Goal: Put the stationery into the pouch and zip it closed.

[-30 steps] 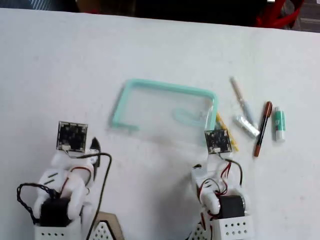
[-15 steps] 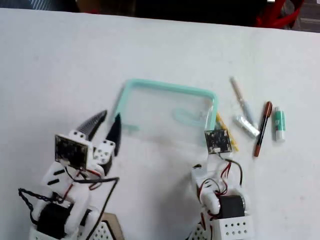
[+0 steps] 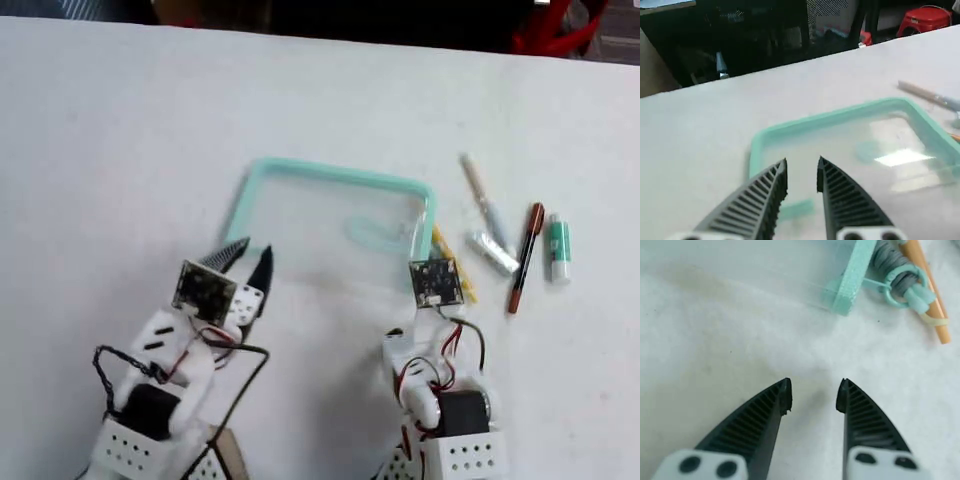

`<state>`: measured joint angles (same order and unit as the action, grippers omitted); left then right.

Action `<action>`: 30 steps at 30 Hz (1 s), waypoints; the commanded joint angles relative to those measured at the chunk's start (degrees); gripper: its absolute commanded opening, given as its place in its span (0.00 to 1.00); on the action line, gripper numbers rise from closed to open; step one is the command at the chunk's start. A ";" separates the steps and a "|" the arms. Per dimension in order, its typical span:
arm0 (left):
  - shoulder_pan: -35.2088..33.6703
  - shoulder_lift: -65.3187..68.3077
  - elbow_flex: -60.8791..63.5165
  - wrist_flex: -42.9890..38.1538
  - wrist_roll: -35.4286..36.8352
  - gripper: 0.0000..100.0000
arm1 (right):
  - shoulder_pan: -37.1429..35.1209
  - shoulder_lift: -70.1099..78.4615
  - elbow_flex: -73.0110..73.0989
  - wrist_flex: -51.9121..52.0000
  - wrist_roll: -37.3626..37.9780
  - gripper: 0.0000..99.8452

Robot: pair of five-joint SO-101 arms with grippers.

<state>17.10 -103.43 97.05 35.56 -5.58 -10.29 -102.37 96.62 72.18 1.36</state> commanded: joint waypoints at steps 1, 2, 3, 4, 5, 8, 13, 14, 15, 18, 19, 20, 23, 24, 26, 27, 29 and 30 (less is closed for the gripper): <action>-0.48 -0.57 -0.18 -1.58 1.67 0.12 | -0.57 -0.48 0.26 -0.40 0.62 0.16; -0.57 -0.57 -0.26 -1.58 2.29 0.12 | -0.75 -0.48 0.26 -1.01 0.62 0.16; -0.66 -0.57 -0.44 -1.58 2.99 0.12 | -1.45 -0.48 0.26 -2.42 0.62 0.16; -0.66 -0.57 -0.53 -1.58 3.52 0.12 | -2.15 -0.48 0.26 -4.09 0.62 0.16; -0.66 -0.57 -0.62 -1.49 3.78 0.12 | -2.95 -0.48 0.26 -5.67 0.62 0.16; -0.75 -0.31 -1.76 -0.70 3.87 0.12 | -3.91 -0.48 0.26 -8.40 0.62 0.16; -2.59 -0.31 -3.52 1.58 3.87 0.12 | -3.82 -0.40 0.26 -7.52 0.62 0.16; -2.86 -0.31 -3.52 1.41 3.87 0.12 | -3.82 -0.40 0.26 -6.81 0.62 0.16; -2.95 -0.31 -3.52 1.41 3.87 0.12 | -3.82 -0.40 0.26 -5.85 0.62 0.16; -2.95 -0.31 -3.60 1.41 3.96 0.12 | -3.91 -0.40 0.26 -2.59 0.62 0.16; -3.38 -0.31 -3.69 1.49 4.04 0.12 | -3.91 -0.40 0.26 -2.07 0.53 0.16; -4.35 -0.40 -3.69 1.41 4.04 0.12 | -3.91 -0.40 0.26 -1.63 0.53 0.16; -8.75 -0.57 -5.27 0.79 5.98 0.12 | -3.91 -0.40 0.26 -1.89 0.53 0.16; -10.51 -0.57 -5.36 0.26 7.38 0.12 | -3.74 -0.40 0.26 -1.89 0.53 0.16; -13.41 -0.57 -5.19 -0.88 9.67 0.12 | -3.47 -0.40 0.26 -2.24 0.44 0.16; -14.46 -0.66 -4.66 -1.32 10.02 0.12 | -3.38 -0.40 0.26 -3.03 0.44 0.16; -15.69 -0.66 -3.78 -2.46 9.67 0.12 | -2.86 -0.40 0.26 -5.41 0.18 0.16; -15.96 -0.66 -3.69 -2.64 9.05 0.12 | -1.54 -0.40 0.26 -6.55 0.18 0.16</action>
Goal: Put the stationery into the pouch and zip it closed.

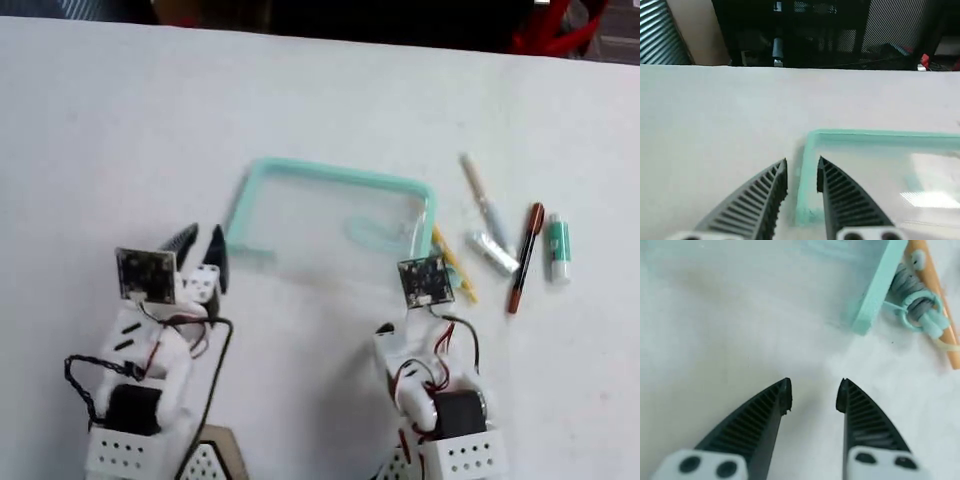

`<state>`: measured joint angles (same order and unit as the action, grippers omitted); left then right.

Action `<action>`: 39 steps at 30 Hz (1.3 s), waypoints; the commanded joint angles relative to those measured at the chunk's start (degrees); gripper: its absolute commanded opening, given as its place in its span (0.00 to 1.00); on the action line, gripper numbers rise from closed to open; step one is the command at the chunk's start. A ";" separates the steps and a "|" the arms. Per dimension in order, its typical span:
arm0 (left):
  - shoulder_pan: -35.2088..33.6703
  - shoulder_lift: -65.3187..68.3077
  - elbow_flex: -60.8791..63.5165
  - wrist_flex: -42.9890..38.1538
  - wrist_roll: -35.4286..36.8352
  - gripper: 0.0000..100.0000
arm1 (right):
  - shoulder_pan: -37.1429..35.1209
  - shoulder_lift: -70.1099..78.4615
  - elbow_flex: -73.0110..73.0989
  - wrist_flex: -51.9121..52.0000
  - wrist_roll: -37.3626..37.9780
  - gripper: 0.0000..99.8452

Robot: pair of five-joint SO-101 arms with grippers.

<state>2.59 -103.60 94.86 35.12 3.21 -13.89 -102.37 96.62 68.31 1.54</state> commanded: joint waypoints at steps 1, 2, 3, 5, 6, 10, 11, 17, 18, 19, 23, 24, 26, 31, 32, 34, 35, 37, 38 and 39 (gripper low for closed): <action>-1.71 -0.48 -1.41 -2.20 -0.53 0.12 | 3.74 -0.40 0.26 -4.09 0.00 0.16; -1.89 -0.48 -1.32 -2.20 -1.49 0.12 | 5.67 -0.40 0.26 -5.76 0.00 0.16; -1.89 -0.48 -1.32 -1.93 -2.37 0.12 | 7.96 -0.40 0.26 -7.52 0.00 0.16; -1.80 -0.48 -1.05 -1.85 -4.22 0.12 | 12.44 -0.40 0.26 -10.77 0.00 0.16; -1.63 -0.48 -0.70 -1.93 -4.84 0.12 | 14.37 -0.40 0.26 -12.18 0.00 0.16; -1.63 -0.48 -0.44 -1.93 -5.36 0.12 | 20.44 -0.40 0.26 -17.27 0.00 0.16; -1.80 -0.48 -0.44 -1.93 -5.36 0.12 | 21.32 -0.40 0.26 -17.80 0.00 0.16; -1.89 -0.48 -0.79 -1.76 -5.10 0.12 | 22.11 -0.40 0.26 -17.54 0.35 0.16; -1.80 -0.48 -0.79 -1.76 -5.10 0.12 | 22.02 -0.40 0.26 -17.54 0.35 0.16; -1.54 -0.48 -0.79 -1.76 -5.10 0.12 | 22.02 -0.40 0.26 -17.54 0.35 0.16; -1.45 -0.48 -0.44 -1.76 -5.36 0.12 | 22.02 -0.40 0.26 -17.54 0.35 0.16; -1.45 -0.48 -0.44 -1.76 -5.36 0.12 | 22.02 -0.40 0.26 -17.54 0.35 0.16; -1.63 -0.48 -0.44 -1.05 -5.54 0.12 | 22.02 -0.40 0.26 -17.45 0.26 0.16; -1.01 -0.48 -0.44 0.00 -11.60 0.12 | 22.02 -0.40 0.26 -17.45 0.00 0.16; -0.57 -0.48 -0.44 0.09 -11.87 0.12 | 22.02 -0.40 0.26 -17.45 0.00 0.16; 0.66 -0.48 -0.35 0.18 -11.96 0.12 | 22.02 -0.40 0.26 -17.45 0.00 0.16; 1.10 -0.48 -0.35 0.18 -12.31 0.12 | 22.02 -0.40 0.26 -17.45 0.00 0.16; 1.98 -0.40 0.09 0.18 -14.51 0.12 | 21.93 -0.13 0.26 -17.45 0.00 0.16; 2.77 -0.40 0.44 0.18 -15.47 0.12 | 21.76 -0.04 0.26 -17.45 0.00 0.16; 3.82 -0.31 0.70 0.18 -16.26 0.12 | 21.05 -0.04 0.26 -17.27 0.00 0.16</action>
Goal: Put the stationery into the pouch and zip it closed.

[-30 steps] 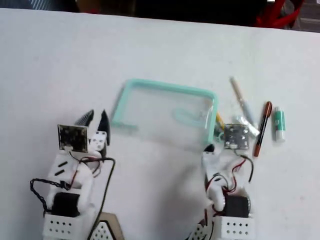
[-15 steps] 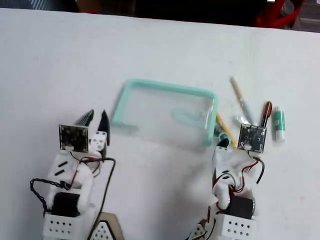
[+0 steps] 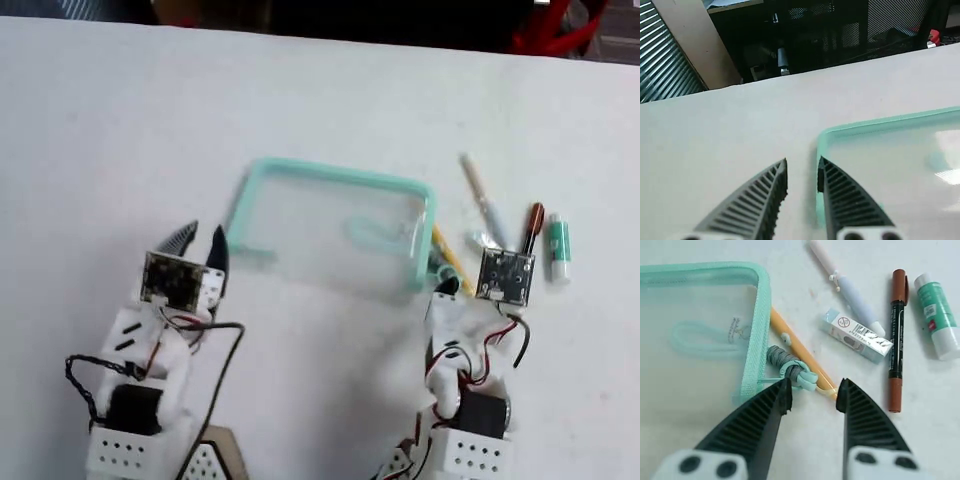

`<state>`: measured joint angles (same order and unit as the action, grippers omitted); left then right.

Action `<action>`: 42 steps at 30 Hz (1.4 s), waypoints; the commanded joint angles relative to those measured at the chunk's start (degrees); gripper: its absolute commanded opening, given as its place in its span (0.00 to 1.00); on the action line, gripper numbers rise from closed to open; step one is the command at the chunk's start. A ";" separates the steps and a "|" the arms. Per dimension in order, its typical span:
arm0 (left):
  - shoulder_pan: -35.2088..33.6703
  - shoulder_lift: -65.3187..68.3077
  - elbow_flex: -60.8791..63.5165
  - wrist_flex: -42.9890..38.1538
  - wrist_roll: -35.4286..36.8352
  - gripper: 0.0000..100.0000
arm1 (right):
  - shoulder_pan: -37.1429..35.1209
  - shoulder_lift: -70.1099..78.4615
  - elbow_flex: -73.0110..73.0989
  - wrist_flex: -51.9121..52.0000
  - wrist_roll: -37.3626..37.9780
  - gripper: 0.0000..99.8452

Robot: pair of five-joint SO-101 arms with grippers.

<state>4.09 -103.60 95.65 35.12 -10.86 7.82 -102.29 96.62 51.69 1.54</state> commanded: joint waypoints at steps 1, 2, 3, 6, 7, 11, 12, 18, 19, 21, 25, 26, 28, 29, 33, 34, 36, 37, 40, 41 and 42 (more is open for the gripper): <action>3.65 -0.22 0.09 0.26 -2.90 0.12 | -1.45 -0.13 0.26 0.22 0.00 0.16; 4.79 -0.13 0.18 0.70 -3.87 0.12 | -2.24 -0.48 0.26 1.45 0.00 0.16; 5.85 -0.13 0.09 1.76 -4.57 0.12 | -3.03 -0.48 0.26 2.33 0.00 0.16; 7.87 -0.13 -0.26 3.52 -5.45 0.12 | -3.47 -0.48 0.26 2.86 -0.09 0.16; 8.22 -0.13 -0.26 3.78 -5.45 0.12 | -3.47 -0.48 0.26 3.03 -0.09 0.16; 8.66 -0.13 -0.35 3.87 -6.42 0.12 | -3.47 -0.48 0.26 3.21 -0.09 0.16; 8.66 -0.13 -0.35 3.96 -6.59 0.12 | -3.47 -0.48 0.26 3.21 -0.09 0.16; 8.75 -0.04 -4.48 9.05 -6.33 0.12 | -3.74 -0.48 0.26 3.21 -0.09 0.16; 8.75 -0.04 -4.66 9.23 -6.24 0.12 | -3.82 -0.48 0.26 3.21 -0.09 0.16; 8.75 -0.04 -4.66 9.32 -6.24 0.12 | -3.82 -0.48 0.26 3.21 -0.09 0.16; 8.75 -0.04 -4.92 9.41 -6.33 0.12 | -3.82 -0.48 0.26 3.21 -0.09 0.16; 8.75 0.13 -5.01 9.49 -6.42 0.12 | -3.82 -0.48 0.26 3.21 -0.09 0.16; 9.19 2.07 -5.54 9.23 -6.51 0.12 | -3.82 -0.48 0.26 3.21 -0.09 0.16; 9.63 4.09 -6.59 9.14 -6.59 0.12 | -3.82 -0.48 0.26 3.21 -0.09 0.16; 9.63 19.30 -13.36 7.12 -6.24 0.12 | -3.82 -0.48 0.26 3.21 -0.09 0.16; 9.54 24.22 -14.77 5.36 -6.24 0.12 | -3.82 -0.48 0.26 3.21 -0.09 0.16; 9.54 34.95 -17.05 1.41 -6.24 0.12 | -3.82 -0.48 0.26 3.21 -0.09 0.16; 9.54 40.13 -18.29 -0.62 -6.24 0.12 | -3.82 -0.48 0.26 3.21 -0.09 0.16; 9.54 54.73 -22.95 -4.66 -6.24 0.12 | -3.74 -0.48 0.26 3.21 -0.09 0.16; 9.54 59.21 -24.88 -5.10 -6.24 0.12 | -3.74 -0.48 0.26 3.21 -0.09 0.16; 9.54 63.25 -26.90 -5.27 -6.15 0.12 | -3.74 -0.48 0.26 3.21 -0.09 0.16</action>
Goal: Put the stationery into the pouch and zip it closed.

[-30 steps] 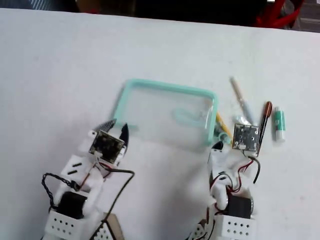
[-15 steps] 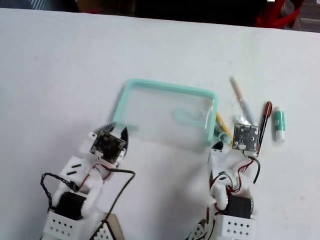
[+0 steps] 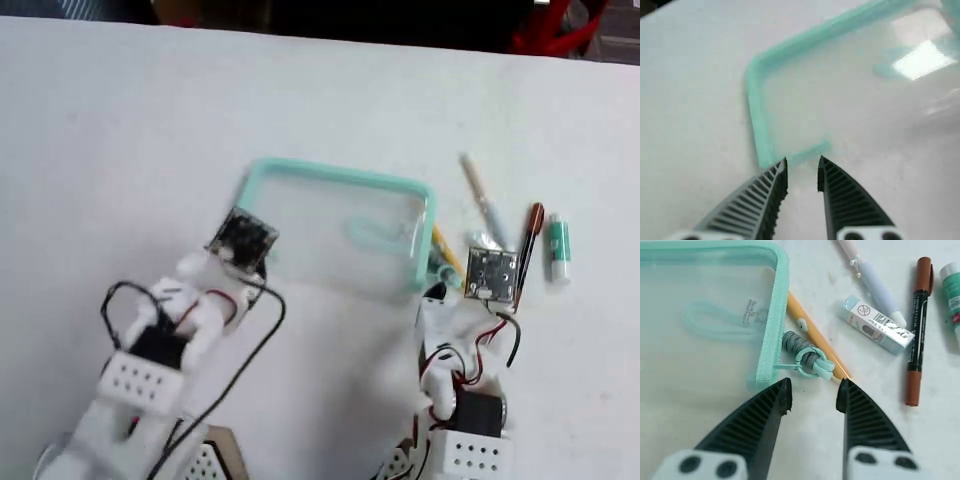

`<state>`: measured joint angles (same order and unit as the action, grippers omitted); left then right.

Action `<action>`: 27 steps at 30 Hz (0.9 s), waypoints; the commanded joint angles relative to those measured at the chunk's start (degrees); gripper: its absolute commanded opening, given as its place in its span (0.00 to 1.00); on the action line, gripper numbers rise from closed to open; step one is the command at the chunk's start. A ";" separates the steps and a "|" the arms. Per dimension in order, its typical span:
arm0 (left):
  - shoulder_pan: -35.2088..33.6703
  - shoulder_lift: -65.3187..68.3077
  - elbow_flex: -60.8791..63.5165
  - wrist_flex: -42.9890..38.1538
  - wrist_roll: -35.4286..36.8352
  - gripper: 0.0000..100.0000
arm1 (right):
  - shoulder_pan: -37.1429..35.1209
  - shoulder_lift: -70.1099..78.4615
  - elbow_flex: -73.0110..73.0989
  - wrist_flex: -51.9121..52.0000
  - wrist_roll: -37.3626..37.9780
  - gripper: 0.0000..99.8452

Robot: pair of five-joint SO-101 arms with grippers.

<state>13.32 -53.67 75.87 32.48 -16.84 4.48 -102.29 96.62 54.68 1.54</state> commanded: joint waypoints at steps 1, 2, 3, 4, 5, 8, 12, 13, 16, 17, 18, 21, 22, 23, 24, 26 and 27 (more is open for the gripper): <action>0.31 17.10 -9.05 -2.55 -0.18 0.12 | -0.40 -0.48 0.26 0.22 -0.09 0.16; 0.22 20.35 -10.73 -2.55 -0.18 0.12 | -0.31 -0.48 0.26 0.22 -0.09 0.16; 0.22 23.16 -12.22 -2.55 -0.18 0.12 | -0.31 -0.48 0.26 0.22 -0.09 0.16; 0.22 25.36 -13.36 -2.55 -0.09 0.12 | -0.22 -0.48 0.26 0.22 -0.09 0.16; 0.22 27.03 -14.24 -2.55 0.53 0.12 | -0.22 -0.48 0.26 0.22 -0.09 0.16; -0.04 28.44 -15.03 -2.55 3.69 0.12 | -0.22 -0.48 0.26 0.31 -0.09 0.16; -2.68 28.44 -15.21 -2.90 4.22 0.12 | -0.13 -0.48 0.26 0.31 -0.09 0.16; -3.21 28.44 -15.30 -2.99 4.22 0.12 | -0.13 -0.48 0.26 0.31 -0.09 0.16; -3.56 28.44 -15.30 -2.99 5.71 0.12 | -0.13 -0.31 0.26 0.31 0.26 0.16; -4.44 28.44 -15.30 -2.99 7.03 0.12 | -0.13 -0.31 0.26 0.31 0.35 0.16; -5.58 28.44 -15.38 -3.08 8.44 0.12 | -0.13 -0.31 0.26 0.31 0.35 0.16; -9.71 28.44 -16.53 -3.34 11.16 0.12 | -0.13 -0.31 0.26 0.31 0.35 0.16; -10.95 28.44 -16.88 -3.34 11.78 0.12 | -0.13 -0.31 0.26 0.31 0.35 0.16; -11.91 28.44 -17.14 -3.34 12.31 0.12 | -0.13 -0.31 0.26 0.31 0.35 0.16; -12.62 28.44 -17.23 -3.34 12.84 0.12 | -0.13 -0.31 0.26 0.31 0.35 0.16; -13.49 28.18 -17.58 -3.34 13.01 0.12 | -0.13 -0.31 0.26 0.31 0.35 0.16; -13.93 27.82 -17.58 -3.34 13.01 0.12 | -0.13 -0.31 0.26 0.31 0.35 0.16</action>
<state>0.75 -25.10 61.01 30.73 -4.79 4.48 -102.29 96.62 54.68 1.54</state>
